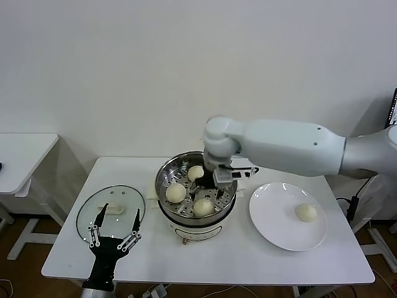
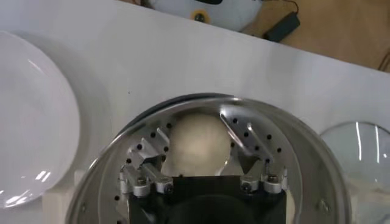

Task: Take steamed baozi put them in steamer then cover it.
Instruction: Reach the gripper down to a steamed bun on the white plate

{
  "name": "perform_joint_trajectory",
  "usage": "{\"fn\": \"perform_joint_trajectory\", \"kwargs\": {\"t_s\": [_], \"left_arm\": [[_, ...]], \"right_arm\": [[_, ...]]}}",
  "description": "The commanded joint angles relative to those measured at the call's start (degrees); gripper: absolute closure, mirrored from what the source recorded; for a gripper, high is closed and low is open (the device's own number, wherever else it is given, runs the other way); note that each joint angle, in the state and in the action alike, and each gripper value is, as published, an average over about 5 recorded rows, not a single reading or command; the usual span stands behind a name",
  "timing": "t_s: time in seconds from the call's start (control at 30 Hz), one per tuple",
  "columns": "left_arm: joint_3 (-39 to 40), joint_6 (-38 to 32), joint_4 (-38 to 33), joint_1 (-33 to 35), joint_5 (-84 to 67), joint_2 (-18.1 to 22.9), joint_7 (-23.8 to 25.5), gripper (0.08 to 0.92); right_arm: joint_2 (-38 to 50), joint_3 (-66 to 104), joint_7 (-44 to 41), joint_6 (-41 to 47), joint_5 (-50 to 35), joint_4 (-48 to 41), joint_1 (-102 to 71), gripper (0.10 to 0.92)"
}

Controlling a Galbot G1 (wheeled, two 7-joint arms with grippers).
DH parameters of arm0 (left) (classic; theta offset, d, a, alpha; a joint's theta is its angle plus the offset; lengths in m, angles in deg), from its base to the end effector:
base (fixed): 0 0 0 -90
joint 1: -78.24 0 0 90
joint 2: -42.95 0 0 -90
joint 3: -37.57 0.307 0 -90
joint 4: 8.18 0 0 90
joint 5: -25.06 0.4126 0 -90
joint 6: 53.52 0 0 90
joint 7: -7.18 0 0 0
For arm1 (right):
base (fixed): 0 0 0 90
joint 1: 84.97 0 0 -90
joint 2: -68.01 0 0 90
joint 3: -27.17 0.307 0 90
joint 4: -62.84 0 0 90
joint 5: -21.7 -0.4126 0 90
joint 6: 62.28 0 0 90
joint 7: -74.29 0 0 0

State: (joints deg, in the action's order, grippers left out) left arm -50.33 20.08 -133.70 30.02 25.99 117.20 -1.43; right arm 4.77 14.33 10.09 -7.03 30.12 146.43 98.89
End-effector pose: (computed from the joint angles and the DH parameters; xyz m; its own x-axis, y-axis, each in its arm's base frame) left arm 0.2049 0.0064 -0.2744 -0.9799 0.0936 -0.1762 0.0636 0.9835 0.1692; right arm 0.5003 0.1980 -0.0576 -0.0700 -0.1693 0.9831 0.0582 -0.9845 -0.1654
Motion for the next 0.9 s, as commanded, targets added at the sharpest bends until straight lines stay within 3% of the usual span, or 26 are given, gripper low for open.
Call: {"fn": "perform_joint_trajectory", "kwargs": {"t_s": [0.03,0.3,0.53,0.9], "left_arm": [[-0.1,0.2,-0.2,0.0,0.1,-0.1,0.0,0.177],[0.1,0.5,-0.4,-0.1,0.2,-0.1,0.0,0.177],[0.4,0.7,0.0,-0.4,0.2,0.0,0.0,0.177],[0.2,0.9,0.3,-0.2,0.2,0.1,0.0,0.177]], "right_arm": [[12.7,7.1,-5.8,18.9,-19.2,-5.8,3.6,0.203],[22.6,7.2,-9.5,32.8,-25.2,-21.6,1.7,0.203],[26.7,5.9,-7.3,33.0,-22.1,-30.3,-8.8,0.203],[27.3,12.5,-3.1,32.6,-16.1,-32.9,-23.8,0.203]]}}
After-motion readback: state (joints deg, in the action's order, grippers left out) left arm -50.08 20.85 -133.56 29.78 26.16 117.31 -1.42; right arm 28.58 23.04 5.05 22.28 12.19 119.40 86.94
